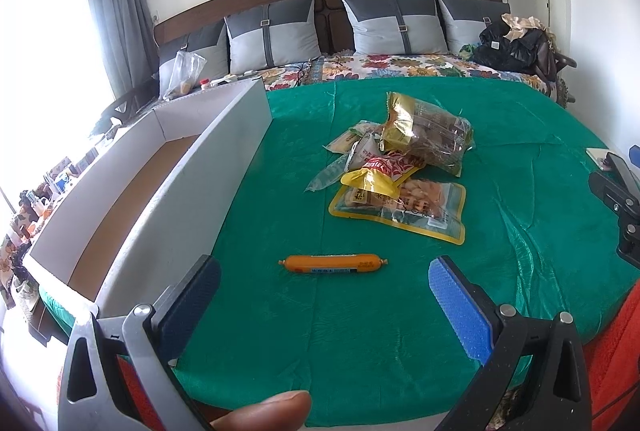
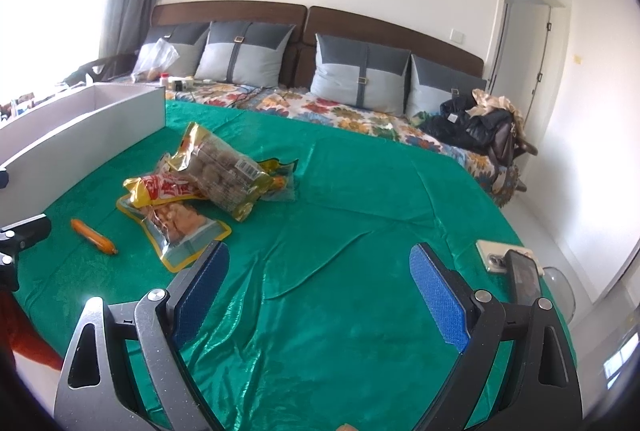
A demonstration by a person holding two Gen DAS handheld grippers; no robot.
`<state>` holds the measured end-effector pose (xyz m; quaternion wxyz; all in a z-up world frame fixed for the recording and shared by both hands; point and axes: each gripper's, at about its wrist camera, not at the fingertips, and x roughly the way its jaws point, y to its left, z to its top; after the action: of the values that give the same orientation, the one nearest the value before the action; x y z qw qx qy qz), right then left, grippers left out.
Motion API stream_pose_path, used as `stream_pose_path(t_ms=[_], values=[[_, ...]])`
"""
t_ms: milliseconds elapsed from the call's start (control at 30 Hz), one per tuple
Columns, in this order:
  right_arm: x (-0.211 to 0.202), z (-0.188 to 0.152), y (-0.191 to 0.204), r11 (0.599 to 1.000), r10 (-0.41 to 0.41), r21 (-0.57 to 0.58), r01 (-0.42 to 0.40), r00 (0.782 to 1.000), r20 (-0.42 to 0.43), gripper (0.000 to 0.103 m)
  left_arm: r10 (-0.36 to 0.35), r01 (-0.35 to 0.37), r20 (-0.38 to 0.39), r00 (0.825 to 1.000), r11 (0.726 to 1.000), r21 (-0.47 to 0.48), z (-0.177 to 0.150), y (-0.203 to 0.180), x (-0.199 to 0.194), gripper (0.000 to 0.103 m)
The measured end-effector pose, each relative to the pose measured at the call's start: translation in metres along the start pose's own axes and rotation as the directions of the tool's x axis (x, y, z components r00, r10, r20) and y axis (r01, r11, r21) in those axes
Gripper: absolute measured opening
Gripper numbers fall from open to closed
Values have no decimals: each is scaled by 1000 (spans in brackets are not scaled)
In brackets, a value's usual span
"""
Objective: Organize snacks
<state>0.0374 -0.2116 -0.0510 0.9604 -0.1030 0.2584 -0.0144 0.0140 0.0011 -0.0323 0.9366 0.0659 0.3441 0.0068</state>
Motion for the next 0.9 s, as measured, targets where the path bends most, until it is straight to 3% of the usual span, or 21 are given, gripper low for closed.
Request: stream_pose_path(t_ms=[900], values=[[7, -1, 5, 1000, 20, -7, -20, 1000, -19, 94, 13, -13, -11, 1000, 1000, 4, -4, 2, 8, 103]])
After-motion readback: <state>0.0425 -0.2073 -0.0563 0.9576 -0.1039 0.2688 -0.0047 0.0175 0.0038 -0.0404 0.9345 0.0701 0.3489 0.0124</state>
